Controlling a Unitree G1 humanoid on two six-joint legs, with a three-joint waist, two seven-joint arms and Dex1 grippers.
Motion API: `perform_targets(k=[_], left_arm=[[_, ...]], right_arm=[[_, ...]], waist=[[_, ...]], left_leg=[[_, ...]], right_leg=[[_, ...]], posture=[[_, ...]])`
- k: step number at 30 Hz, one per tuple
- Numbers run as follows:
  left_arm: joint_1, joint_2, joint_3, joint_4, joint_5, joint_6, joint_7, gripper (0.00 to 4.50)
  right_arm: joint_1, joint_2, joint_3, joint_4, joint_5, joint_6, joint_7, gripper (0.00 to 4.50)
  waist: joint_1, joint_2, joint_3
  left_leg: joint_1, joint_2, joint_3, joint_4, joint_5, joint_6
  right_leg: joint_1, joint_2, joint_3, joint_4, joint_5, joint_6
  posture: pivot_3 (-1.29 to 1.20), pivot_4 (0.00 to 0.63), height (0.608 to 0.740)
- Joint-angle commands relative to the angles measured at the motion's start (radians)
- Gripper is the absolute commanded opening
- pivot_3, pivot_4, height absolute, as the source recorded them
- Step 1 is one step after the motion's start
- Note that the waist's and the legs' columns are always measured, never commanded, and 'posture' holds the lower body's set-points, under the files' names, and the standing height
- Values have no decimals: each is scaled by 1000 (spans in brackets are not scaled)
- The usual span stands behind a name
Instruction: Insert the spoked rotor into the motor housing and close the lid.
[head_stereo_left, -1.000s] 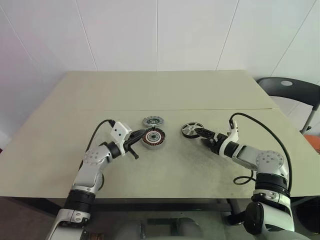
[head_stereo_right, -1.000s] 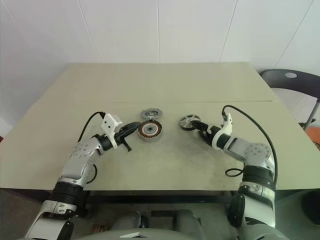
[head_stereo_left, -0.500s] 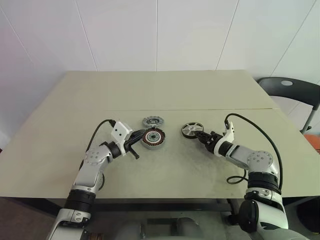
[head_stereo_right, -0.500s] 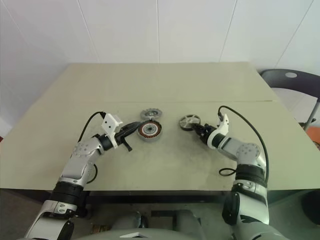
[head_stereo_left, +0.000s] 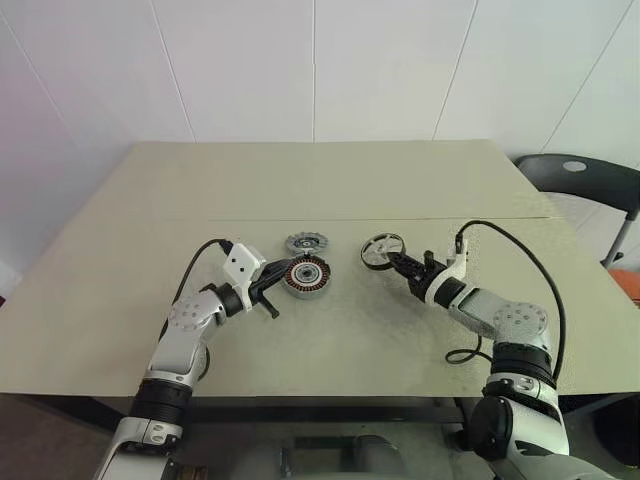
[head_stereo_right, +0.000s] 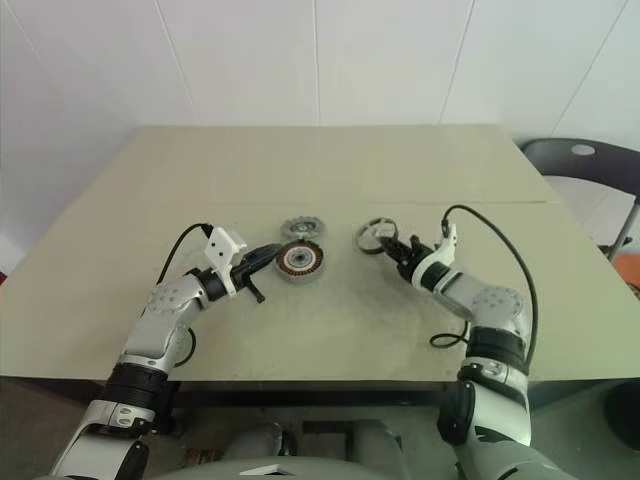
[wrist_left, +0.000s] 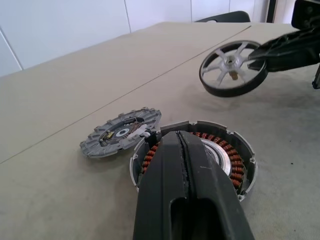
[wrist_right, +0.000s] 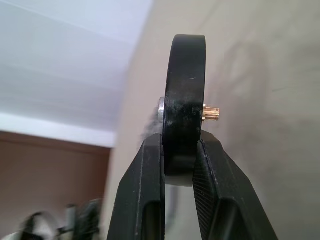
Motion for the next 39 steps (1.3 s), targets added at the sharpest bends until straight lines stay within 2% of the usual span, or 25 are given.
perform_targets(k=[1, 3, 10, 18, 25, 31, 39], left_arm=[[-10, 21, 24, -28, -13, -12, -9, 0], [-9, 28, 27, -27, -18, -12, -13, 0], [-1, 49, 27, -17, -15, 2, -25, 0], [62, 89, 57, -82, -50, 15, -50, 0], [74, 92, 61, -93, -47, 24, -40, 0], [62, 82, 51, -86, -43, 23, -40, 0], [59, 79, 47, -78, -39, 20, -41, 0]], right_arm=[[-17, 14, 12, -57, 79, 84, 42, 411], [-13, 20, 33, -69, 90, 123, 56, 411], [-12, 24, 245, -140, 65, 206, 232, 411], [-113, 82, 334, 7, -27, 91, 322, 411], [-160, 90, 353, 175, -116, -6, 388, 411], [-192, 87, 319, 295, -166, -85, 414, 411], [-218, 99, 280, 352, -182, -108, 422, 411]], waist=[[0, 0, 0], [1, 0, 0], [0, 0, 0], [2, 0, 0], [1, 0, 0], [0, 0, 0], [0, 0, 0]], left_leg=[[0, 0, 0, 0, 0, 0], [0, 0, 0, 0, 0, 0], [0, 0, 0, 0, 0, 0], [0, 0, 0, 0, 0, 0], [-2, 0, 0, 0, 0, 0], [-2, 0, 0, 0, 0, 0], [-3, 0, 0, 0, 0, -1]], right_leg=[[0, 0, 0, 0, 0, 0], [0, 0, 0, 0, 0, 0], [0, 0, 0, 0, 0, 0], [-1, -1, -1, 0, 0, 0], [-2, -2, -1, 0, 0, -1], [-4, -2, -1, 0, 0, -1], [-4, -3, -1, 0, 0, -1]], posture=[[0, 0, 740], [0, 0, 740], [0, 0, 740], [0, 0, 740], [0, 0, 740], [0, 0, 740], [0, 0, 740]])
